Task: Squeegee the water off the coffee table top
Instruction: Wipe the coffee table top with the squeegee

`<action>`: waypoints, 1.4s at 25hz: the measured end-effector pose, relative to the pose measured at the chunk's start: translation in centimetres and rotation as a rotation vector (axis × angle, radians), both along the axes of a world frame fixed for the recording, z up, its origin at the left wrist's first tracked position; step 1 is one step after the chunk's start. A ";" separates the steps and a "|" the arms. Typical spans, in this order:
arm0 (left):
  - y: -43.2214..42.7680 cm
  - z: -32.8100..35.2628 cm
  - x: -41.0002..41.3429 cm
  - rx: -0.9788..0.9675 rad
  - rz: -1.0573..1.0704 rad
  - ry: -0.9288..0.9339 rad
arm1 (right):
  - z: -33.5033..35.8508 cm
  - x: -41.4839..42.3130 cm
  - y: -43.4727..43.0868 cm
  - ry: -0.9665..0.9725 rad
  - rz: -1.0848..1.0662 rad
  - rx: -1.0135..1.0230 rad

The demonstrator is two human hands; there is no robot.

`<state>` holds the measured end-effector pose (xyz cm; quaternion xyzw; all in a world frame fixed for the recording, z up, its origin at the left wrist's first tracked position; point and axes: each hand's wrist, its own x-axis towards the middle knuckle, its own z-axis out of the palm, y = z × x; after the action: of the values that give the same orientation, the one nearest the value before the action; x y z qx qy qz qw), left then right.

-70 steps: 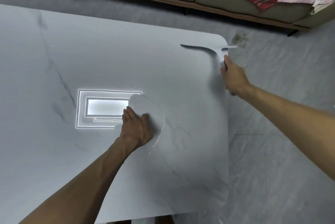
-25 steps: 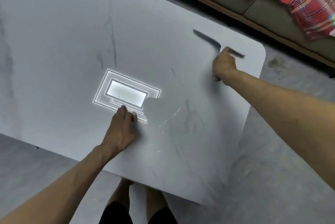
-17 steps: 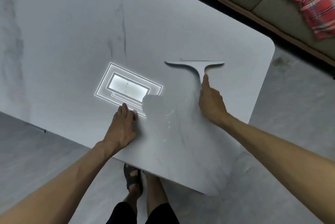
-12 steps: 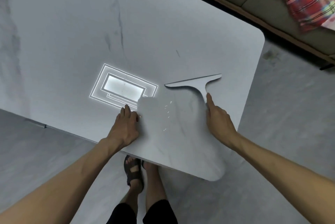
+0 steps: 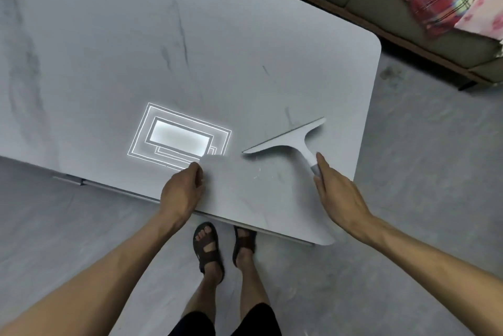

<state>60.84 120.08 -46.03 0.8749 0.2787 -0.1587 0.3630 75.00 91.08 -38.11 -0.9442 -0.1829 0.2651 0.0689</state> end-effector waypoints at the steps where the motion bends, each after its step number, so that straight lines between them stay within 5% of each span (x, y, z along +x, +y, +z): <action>1: 0.6 0.3 -0.1 -0.008 0.112 -0.019 | 0.1 0.6 1.4 0.004 0.078 0.027; 6: 5.6 -0.1 -1.9 0.113 0.481 -0.060 | -2.5 1.4 13.6 0.044 0.661 0.108; 11: 8.9 -1.6 -3.2 0.174 0.535 0.009 | -5.6 0.4 22.5 0.007 0.881 0.118; 16: 6.8 -1.8 -2.2 0.070 0.405 0.090 | -6.3 1.8 19.3 0.019 0.703 0.080; 27: -5.5 -1.4 1.2 -0.065 -0.048 0.178 | -4.7 3.2 -4.8 -0.022 0.216 -0.052; 35: -7.1 -0.3 0.5 -0.070 0.197 0.068 | -3.0 1.7 -7.2 -0.059 0.144 0.054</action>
<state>61.32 112.97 -46.37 0.8241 0.3698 -0.1612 0.3977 76.67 83.84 -41.09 -0.9338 -0.2594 0.2366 0.0698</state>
